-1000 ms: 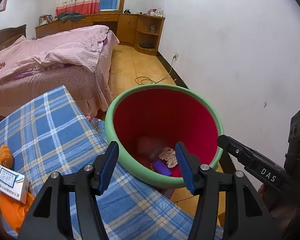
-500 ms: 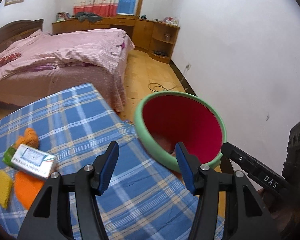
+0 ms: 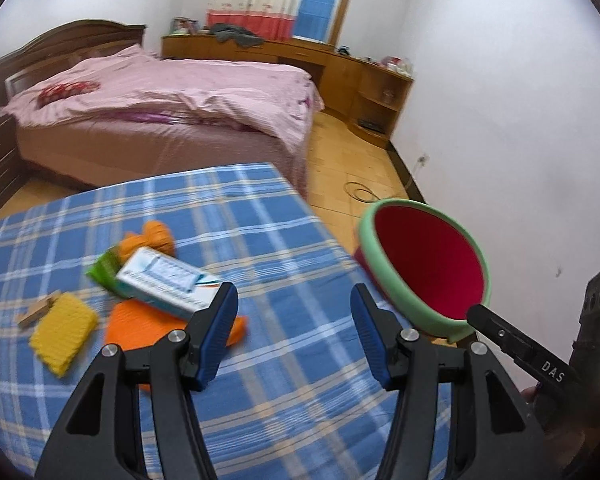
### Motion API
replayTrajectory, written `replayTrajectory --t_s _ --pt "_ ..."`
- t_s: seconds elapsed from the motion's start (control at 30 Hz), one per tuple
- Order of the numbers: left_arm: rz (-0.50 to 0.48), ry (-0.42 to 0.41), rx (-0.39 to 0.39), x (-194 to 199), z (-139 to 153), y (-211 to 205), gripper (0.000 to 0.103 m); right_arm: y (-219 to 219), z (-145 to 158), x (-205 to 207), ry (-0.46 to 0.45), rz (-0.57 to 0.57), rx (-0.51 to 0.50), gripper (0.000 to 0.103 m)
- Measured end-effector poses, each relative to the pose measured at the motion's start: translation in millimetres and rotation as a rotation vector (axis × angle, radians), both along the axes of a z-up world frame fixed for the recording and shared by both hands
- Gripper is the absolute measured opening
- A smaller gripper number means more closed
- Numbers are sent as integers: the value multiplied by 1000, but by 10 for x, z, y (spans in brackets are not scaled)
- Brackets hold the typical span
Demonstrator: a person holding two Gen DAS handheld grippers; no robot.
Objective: Collect trash
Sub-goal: 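Move both tools back over the table toward the remaining items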
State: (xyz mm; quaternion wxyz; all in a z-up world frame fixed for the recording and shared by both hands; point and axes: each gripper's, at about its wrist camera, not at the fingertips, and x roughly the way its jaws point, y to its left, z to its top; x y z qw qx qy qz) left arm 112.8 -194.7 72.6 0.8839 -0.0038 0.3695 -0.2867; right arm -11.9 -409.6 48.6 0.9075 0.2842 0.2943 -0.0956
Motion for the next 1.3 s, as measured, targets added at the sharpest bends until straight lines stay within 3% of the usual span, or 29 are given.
replayTrajectory --t_s 0.63,1.0,1.3 --pt "282 61 97 472 -386 1140 59 411 -124 283 59 101 2 55" --pt "383 142 233 803 -841 1369 61 501 -225 414 98 119 5 55" --pt "399 124 251 833 -912 1416 63 556 -285 505 117 134 9 55"
